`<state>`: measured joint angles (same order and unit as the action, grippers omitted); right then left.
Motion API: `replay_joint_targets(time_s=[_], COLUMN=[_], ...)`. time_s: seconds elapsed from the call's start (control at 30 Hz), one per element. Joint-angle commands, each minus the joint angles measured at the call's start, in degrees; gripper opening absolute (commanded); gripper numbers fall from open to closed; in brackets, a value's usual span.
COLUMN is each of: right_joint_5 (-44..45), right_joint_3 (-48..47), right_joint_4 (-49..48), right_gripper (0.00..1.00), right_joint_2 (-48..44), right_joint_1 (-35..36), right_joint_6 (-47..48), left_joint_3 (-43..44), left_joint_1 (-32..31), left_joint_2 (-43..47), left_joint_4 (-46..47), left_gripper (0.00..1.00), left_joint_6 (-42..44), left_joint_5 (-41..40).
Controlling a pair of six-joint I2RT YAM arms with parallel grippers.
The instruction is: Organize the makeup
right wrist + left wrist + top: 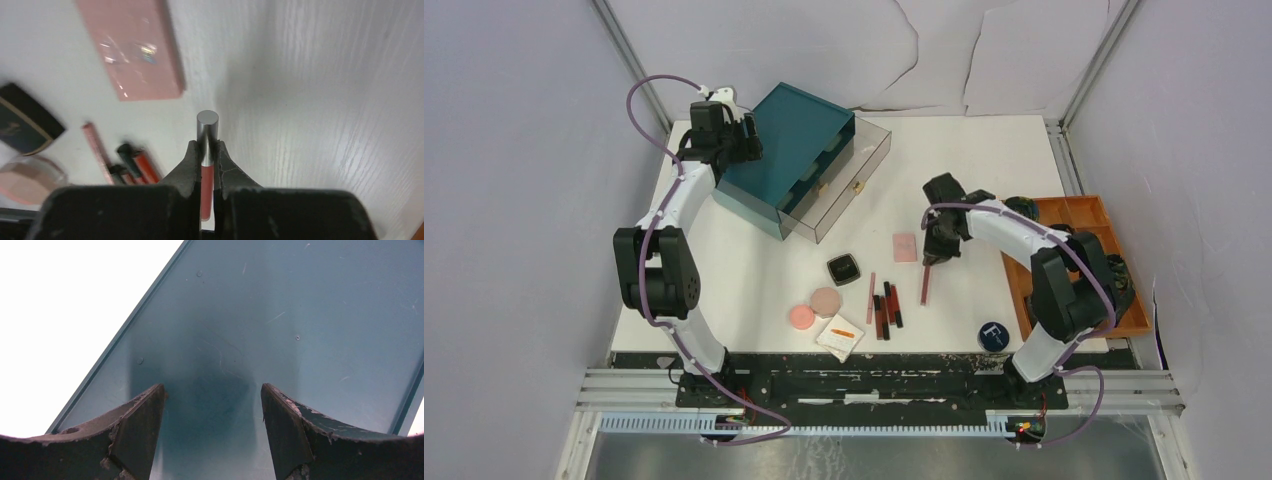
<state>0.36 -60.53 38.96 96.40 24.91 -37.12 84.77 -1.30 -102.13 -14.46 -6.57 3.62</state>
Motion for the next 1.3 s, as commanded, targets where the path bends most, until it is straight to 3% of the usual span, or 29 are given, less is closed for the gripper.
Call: replay_joint_targets(time_s=[0.0, 0.2, 0.4, 0.63, 0.83, 1.1, 1.27], right_joint_5=[1.1, -1.8, -10.4, -18.9, -19.8, -16.6, -15.6], right_joint_3=[-13.7, -37.9, -62.3, -70.0, -75.1, -69.1, -67.1], right_joint_4=[2.3, 8.4, 6.9, -9.7, -17.2, -14.7, -11.5], right_gripper=[0.01, 0.01, 0.00, 0.01, 0.01, 0.58, 0.66], right_joint_2=[-1.2, 3.3, 15.7, 27.8, 34.8, 31.9, 26.7], right_joint_1=[0.3, 0.4, 0.4, 1.5, 4.0, 4.7, 4.8], right_joint_6=[2.6, 4.6, -0.6, -13.1, -15.9, -9.4, -2.8], left_joint_3=[-0.9, -0.7, -0.7, -0.7, -0.9, -1.6, -0.8], left_joint_1=[0.2, 0.2, 0.2, 0.2, 0.1, 0.2, 0.2], left_joint_2=[-1.5, -1.3, -1.0, -0.9, -0.9, -0.6, -1.1], left_joint_4=[-2.1, -2.2, -2.1, -1.9, -1.7, -1.5, -1.6], left_gripper=[0.78, 0.78, 0.77, 0.77, 0.77, 0.77, 0.77], left_joint_6=[0.3, 0.2, 0.0, -0.5, -0.6, -0.4, -0.6], left_joint_5=[2.0, 2.2, 2.3, 3.0, 3.7, 3.4, 3.5])
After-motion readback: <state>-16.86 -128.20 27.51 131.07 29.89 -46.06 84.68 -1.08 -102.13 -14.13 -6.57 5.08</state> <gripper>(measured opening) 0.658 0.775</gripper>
